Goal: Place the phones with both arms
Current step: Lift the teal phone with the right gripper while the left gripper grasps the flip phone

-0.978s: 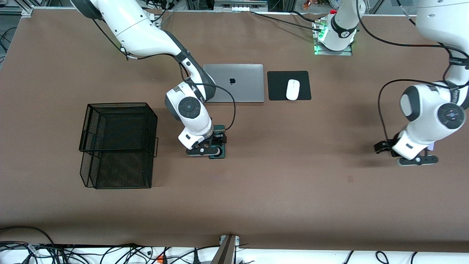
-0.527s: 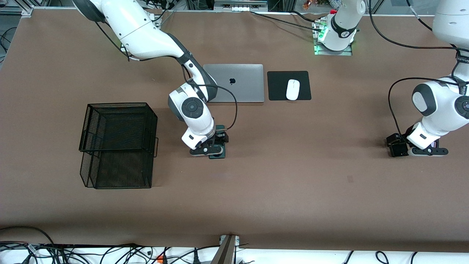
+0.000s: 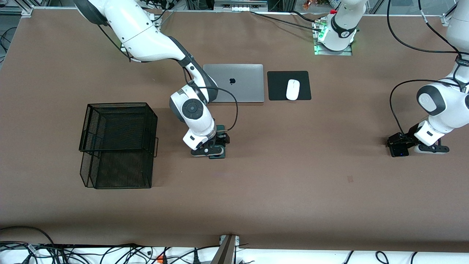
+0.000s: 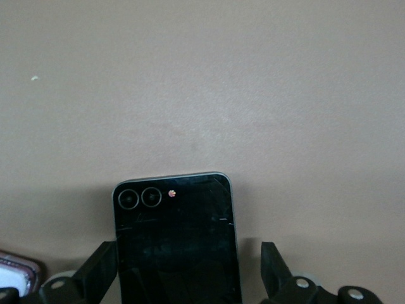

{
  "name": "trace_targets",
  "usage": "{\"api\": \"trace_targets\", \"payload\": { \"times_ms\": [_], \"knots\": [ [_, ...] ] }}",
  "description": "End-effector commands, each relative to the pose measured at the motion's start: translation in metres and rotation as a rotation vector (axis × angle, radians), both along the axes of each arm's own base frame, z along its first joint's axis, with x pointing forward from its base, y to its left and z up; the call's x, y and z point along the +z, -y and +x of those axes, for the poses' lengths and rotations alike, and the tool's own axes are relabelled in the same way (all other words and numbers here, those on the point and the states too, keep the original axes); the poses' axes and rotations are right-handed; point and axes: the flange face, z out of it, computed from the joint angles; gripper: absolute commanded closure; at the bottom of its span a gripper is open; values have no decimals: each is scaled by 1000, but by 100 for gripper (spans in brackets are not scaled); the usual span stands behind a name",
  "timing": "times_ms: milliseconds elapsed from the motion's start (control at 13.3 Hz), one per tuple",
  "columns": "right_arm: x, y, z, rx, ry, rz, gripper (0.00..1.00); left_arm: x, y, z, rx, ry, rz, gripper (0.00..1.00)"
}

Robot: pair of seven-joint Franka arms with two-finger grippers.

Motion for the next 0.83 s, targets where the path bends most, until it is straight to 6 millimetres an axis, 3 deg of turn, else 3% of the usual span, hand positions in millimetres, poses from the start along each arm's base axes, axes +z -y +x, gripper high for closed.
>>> {"api": "trace_targets", "payload": {
  "times_ms": [0,752],
  "knots": [
    [0,-7,0,-5,2,18,0,-6,-3,5,5,28,-6,0],
    [-14,-14,-7,23,9,19,0,-12,-11,2,-30,11,42,0]
  ]
}}
